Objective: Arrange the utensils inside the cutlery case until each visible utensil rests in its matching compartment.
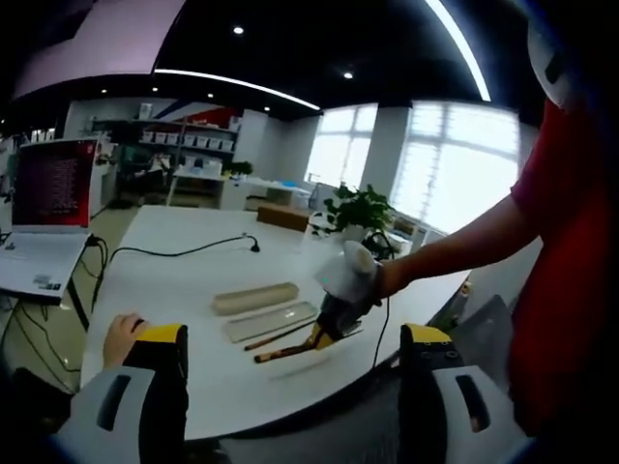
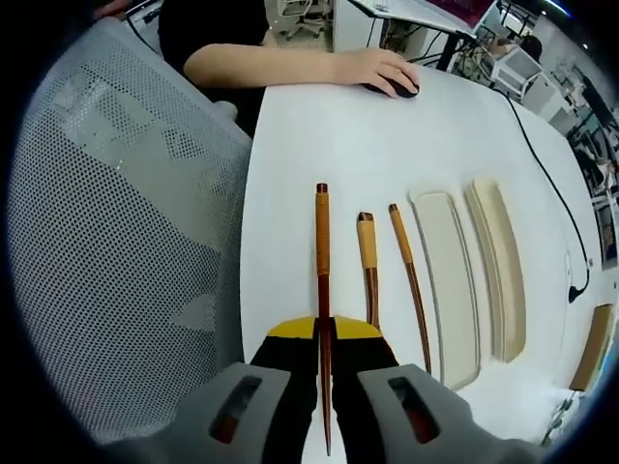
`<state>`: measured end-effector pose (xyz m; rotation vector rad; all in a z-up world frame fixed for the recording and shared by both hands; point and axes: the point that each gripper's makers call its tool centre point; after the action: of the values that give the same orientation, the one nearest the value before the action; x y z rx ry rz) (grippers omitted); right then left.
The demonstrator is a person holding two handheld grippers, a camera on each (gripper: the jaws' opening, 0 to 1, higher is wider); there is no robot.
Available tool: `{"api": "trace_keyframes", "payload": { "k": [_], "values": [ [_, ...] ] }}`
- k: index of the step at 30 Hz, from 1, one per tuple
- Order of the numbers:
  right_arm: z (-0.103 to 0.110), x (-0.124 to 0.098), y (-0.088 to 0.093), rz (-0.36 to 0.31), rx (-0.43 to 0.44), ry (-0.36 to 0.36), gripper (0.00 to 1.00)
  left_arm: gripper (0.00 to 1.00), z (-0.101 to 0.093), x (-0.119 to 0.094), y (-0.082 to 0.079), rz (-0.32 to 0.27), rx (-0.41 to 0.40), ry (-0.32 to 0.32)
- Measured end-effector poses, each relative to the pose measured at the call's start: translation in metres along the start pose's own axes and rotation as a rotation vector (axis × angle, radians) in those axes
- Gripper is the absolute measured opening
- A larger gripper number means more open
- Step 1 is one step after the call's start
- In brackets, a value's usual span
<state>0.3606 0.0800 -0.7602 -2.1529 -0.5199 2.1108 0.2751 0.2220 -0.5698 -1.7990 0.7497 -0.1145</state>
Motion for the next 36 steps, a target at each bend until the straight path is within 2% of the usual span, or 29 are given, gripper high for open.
{"api": "trace_keyframes", "payload": {
  "k": [3,7,10,13,17,23,27,36],
  "values": [
    [0.000,-0.004,0.000,0.000,-0.007,0.003,0.00,0.89,0.002,0.000,0.000,0.009,0.028,-0.005],
    [-0.002,-0.009,-0.001,-0.013,-0.012,0.005,0.00,0.89,0.004,0.002,0.001,0.009,0.029,-0.007],
    [-0.005,-0.012,-0.001,-0.013,-0.017,0.000,0.00,0.89,0.009,0.003,0.001,0.003,0.008,-0.037],
    [-0.012,-0.019,-0.001,-0.020,-0.029,0.010,0.00,0.89,0.006,0.007,0.001,-0.007,-0.019,-0.021],
    [-0.019,-0.026,-0.005,-0.041,-0.010,0.009,0.00,0.89,0.003,0.011,0.004,0.028,0.023,-0.020],
    [-0.028,-0.035,-0.008,-0.037,-0.027,0.017,0.00,0.89,0.005,0.014,0.000,0.017,-0.001,-0.022],
    [-0.032,-0.041,-0.010,-0.043,-0.042,0.019,0.00,0.89,0.004,0.017,-0.001,0.030,0.021,-0.018],
    [-0.045,-0.051,-0.011,-0.043,-0.037,0.034,0.00,0.89,0.005,0.016,0.001,0.042,0.016,-0.016]
  ]
}}
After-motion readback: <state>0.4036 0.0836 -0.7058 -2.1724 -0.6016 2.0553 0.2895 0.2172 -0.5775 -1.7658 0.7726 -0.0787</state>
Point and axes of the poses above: the point that each gripper's makers call its tool centre point, and the gripper's own axes: x roughly forward along the fingers, z roughly to its left, y roughly out of its underside, and after that the axes turned 10 degrees about -x, right-handed
